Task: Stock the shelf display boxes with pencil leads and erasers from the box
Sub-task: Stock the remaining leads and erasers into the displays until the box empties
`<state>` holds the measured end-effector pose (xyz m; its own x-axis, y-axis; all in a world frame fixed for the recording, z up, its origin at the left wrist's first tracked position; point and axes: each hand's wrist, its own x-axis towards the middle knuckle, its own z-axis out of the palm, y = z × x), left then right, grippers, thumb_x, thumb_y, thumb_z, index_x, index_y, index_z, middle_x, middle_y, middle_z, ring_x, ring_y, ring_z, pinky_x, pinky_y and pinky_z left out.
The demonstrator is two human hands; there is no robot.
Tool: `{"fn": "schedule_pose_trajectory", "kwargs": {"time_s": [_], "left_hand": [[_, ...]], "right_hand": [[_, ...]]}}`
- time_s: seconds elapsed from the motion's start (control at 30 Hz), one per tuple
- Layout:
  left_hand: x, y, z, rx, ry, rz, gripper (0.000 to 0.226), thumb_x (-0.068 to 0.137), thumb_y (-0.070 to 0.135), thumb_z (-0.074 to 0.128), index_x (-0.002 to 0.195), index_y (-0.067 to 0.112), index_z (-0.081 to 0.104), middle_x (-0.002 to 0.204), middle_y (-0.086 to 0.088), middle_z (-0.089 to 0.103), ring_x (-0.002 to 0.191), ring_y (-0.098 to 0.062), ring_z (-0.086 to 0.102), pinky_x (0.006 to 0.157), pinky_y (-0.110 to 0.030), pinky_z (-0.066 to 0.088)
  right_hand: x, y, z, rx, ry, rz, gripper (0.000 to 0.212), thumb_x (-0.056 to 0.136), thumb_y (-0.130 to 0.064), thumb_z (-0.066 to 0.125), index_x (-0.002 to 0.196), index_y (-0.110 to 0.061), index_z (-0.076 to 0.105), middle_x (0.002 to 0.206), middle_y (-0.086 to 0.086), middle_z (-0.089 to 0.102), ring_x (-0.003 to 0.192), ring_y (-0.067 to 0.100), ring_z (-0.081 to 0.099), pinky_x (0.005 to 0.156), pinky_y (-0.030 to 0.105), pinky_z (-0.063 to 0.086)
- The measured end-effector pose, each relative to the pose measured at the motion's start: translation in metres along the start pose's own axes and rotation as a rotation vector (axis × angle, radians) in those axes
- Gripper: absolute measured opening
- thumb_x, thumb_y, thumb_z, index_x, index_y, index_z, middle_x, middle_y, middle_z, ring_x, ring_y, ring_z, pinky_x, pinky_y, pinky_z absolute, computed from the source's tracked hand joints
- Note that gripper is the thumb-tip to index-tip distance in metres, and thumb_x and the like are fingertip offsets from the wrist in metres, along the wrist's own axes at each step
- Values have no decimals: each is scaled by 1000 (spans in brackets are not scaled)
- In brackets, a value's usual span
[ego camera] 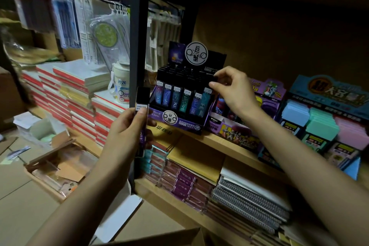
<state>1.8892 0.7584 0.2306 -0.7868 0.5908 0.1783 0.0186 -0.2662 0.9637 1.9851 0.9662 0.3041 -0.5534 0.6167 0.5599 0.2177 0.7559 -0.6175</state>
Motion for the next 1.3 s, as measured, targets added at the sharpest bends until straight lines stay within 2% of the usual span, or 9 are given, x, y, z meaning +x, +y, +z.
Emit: {"fn": "schedule_pose_trajectory", "kwargs": {"time_s": [0.1, 0.23, 0.4, 0.6, 0.83, 0.97, 1.03, 1.13, 1.3], "left_hand": [[2, 2, -2, 7, 21, 12, 25, 97, 32, 43, 87, 18, 61, 65, 12, 64, 49, 1, 52, 41, -12, 39], [4, 1, -5, 28, 22, 28, 25, 98, 32, 43, 88, 17, 61, 65, 15, 65, 49, 1, 52, 40, -11, 39], [4, -4, -8, 43, -5, 40, 22, 97, 30, 42, 98, 17, 59, 70, 13, 66, 59, -1, 58, 57, -21, 48], [9, -12, -10, 67, -18, 32, 22, 97, 26, 42, 104, 10, 57, 76, 10, 71, 67, 3, 64, 51, -10, 48], [21, -24, -19, 137, -36, -17, 25, 95, 24, 45, 110, 9, 58, 90, 9, 71, 82, -4, 66, 70, -26, 48], [32, -23, -28, 175, -74, -5, 21, 89, 28, 52, 103, 16, 63, 95, 2, 69, 93, -17, 64, 79, -34, 51], [48, -14, -31, 208, -101, 48, 17, 85, 27, 56, 97, 18, 64, 90, 5, 69, 92, -14, 64, 78, -30, 49], [85, 9, -26, 252, -153, 119, 13, 82, 24, 60, 94, 20, 63, 88, 8, 70, 91, -9, 65, 78, -24, 48], [136, 35, -7, 357, -324, 282, 17, 86, -1, 58, 102, 4, 58, 90, 4, 66, 80, 5, 64, 71, -11, 50]], "right_hand": [[-4, 6, 4, 20, 7, -12, 12, 83, -13, 69, 91, -15, 61, 78, -3, 58, 79, 16, 57, 70, 29, 47], [-2, 9, 2, 3, 27, -30, 12, 84, -13, 68, 93, -17, 61, 79, -8, 58, 78, 12, 57, 67, 15, 45], [-3, 11, -2, -42, 87, -72, 14, 86, -14, 67, 99, -11, 64, 88, -3, 62, 84, 10, 59, 70, 12, 43], [-3, 7, 10, -84, 68, -67, 14, 85, -15, 68, 98, -11, 65, 87, -3, 63, 82, 12, 58, 70, 20, 45], [6, 15, 8, -86, -3, -10, 14, 83, -15, 69, 97, -12, 66, 87, -2, 62, 83, 14, 58, 70, 22, 40], [-4, 23, 13, -80, -19, 2, 18, 85, -14, 67, 103, -12, 62, 79, -11, 55, 70, 9, 55, 64, 19, 43], [-5, 23, 13, -75, -41, -25, 18, 87, -12, 65, 102, -14, 56, 74, -15, 51, 65, 1, 53, 58, 19, 46], [-5, 24, 14, -143, -50, -117, 15, 87, -13, 65, 98, -12, 54, 76, -6, 57, 68, 13, 57, 60, 32, 49], [-3, 24, 21, -241, 13, -214, 15, 85, -11, 67, 96, -6, 59, 92, 5, 57, 79, 14, 49, 66, 26, 39]]}}
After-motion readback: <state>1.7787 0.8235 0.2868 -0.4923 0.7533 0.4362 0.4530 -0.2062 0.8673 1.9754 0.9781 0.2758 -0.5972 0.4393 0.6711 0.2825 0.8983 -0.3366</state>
